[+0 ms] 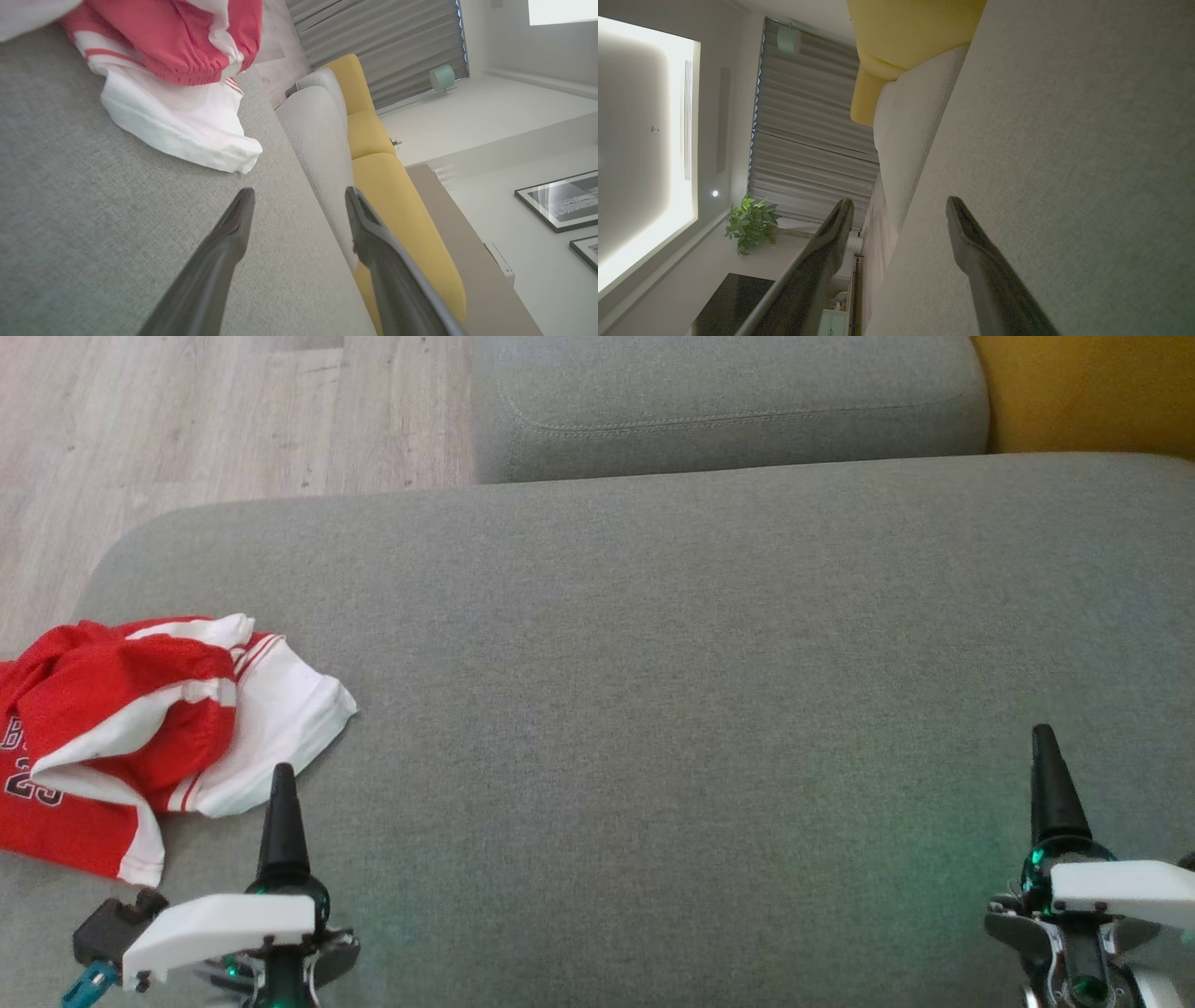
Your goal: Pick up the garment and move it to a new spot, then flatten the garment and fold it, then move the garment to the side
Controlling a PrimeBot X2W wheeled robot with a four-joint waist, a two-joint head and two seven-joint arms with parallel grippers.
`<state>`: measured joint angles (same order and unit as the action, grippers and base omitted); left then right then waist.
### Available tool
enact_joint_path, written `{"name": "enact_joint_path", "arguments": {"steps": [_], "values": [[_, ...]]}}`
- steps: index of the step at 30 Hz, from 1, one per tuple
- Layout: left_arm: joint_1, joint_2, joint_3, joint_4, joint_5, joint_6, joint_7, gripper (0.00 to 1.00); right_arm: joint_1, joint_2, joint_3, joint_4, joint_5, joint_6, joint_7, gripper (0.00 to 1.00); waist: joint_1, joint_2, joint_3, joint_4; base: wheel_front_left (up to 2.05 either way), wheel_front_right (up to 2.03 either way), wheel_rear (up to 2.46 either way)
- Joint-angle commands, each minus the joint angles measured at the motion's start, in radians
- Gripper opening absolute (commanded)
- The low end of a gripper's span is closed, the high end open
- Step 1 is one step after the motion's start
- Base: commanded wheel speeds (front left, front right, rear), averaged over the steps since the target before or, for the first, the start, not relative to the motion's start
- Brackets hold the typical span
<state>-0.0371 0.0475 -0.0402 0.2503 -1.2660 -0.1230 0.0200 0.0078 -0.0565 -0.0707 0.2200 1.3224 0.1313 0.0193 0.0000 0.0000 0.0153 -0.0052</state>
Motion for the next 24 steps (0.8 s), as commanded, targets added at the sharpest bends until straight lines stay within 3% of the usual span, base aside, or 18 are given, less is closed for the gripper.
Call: {"name": "enact_joint_path", "arguments": {"steps": [1, 24], "values": [[-0.051, 0.014, 0.000, -0.041, 0.023, -0.002, -0.012, 1.00, -0.033, -0.026, 0.008, -0.045, -0.023, 0.000, -0.010, 1.00, 0.0000, 0.0000, 0.000, 0.000, 0.00, 0.00, 0.00], [-0.060, 0.033, -0.047, -0.059, 0.353, -0.001, -0.080, 1.00, -0.016, -0.055, 0.088, -0.112, -0.358, 0.000, -0.046, 1.00, 0.0000, 0.0000, 0.007, -0.004, 0.00, 0.00, 0.00]]}}
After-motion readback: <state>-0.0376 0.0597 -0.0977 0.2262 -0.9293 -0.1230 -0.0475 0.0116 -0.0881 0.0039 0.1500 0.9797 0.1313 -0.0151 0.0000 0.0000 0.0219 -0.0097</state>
